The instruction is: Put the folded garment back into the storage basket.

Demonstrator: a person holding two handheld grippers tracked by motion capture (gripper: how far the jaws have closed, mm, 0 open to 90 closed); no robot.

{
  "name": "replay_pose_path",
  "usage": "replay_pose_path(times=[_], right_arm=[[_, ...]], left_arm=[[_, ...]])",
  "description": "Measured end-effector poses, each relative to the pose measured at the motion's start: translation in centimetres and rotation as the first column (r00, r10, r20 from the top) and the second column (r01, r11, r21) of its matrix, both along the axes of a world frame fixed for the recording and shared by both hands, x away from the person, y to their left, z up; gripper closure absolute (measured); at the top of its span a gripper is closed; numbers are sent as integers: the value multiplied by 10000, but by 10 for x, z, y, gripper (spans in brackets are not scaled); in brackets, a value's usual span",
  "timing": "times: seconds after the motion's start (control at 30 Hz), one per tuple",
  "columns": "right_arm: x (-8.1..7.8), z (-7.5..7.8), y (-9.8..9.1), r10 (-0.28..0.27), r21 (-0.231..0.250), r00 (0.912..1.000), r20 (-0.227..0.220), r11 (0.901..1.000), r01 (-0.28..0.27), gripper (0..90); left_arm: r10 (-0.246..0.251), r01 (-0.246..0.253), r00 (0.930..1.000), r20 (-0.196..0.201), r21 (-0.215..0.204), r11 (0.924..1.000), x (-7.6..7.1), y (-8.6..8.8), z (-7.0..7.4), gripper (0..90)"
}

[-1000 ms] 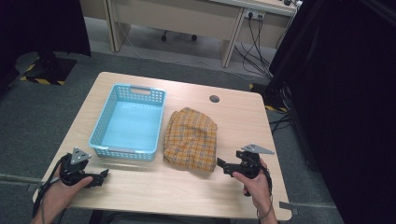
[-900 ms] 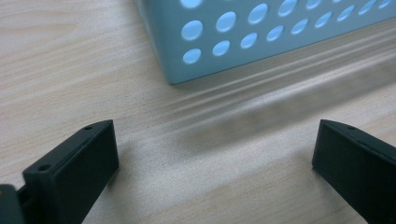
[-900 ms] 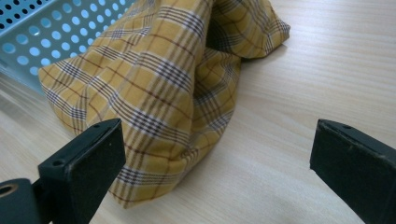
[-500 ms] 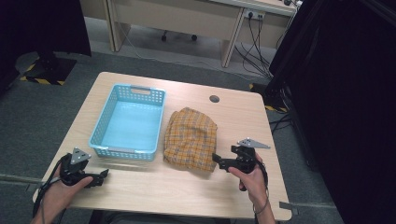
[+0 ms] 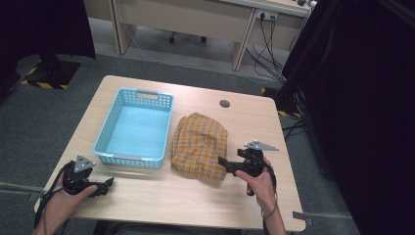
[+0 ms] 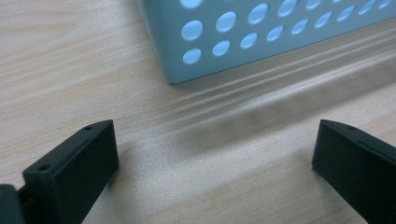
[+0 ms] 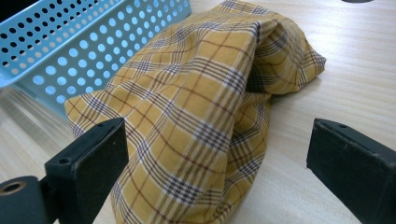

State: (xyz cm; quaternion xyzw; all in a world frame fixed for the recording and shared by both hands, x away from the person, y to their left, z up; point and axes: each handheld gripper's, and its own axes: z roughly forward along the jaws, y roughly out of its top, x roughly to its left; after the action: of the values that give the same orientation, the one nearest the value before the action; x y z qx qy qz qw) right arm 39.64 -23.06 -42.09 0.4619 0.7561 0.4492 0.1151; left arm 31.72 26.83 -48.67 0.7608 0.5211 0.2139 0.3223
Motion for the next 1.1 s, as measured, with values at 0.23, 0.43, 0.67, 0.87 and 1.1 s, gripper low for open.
replay_pose_path(times=[0.23, 0.43, 0.67, 0.87, 1.1], right_arm=[[5, 2, 4, 64, 70, 10000, 1, 10000, -64, 65], [10, 1, 8, 105, 144, 9999, -58, 9998, -104, 69], [18, 0, 15, 181, 187, 9997, -156, 9997, -178, 80], [27, -3, 21, 275, 283, 9993, -245, 9992, -268, 92], [36, -5, 27, 314, 302, 9991, -292, 9991, -305, 103]], left_arm=[[1, -1, 10000, 1, -2, 10000, 0, 0, 0, 0], [0, 0, 10000, 0, -3, 10000, 0, 0, 0, 0], [1, -1, 10000, -1, -1, 10000, 0, 0, 0, 0], [-2, 2, 10000, 0, 1, 10000, 0, 0, 0, 0], [1, -1, 10000, -1, -3, 10000, 0, 0, 0, 0]])
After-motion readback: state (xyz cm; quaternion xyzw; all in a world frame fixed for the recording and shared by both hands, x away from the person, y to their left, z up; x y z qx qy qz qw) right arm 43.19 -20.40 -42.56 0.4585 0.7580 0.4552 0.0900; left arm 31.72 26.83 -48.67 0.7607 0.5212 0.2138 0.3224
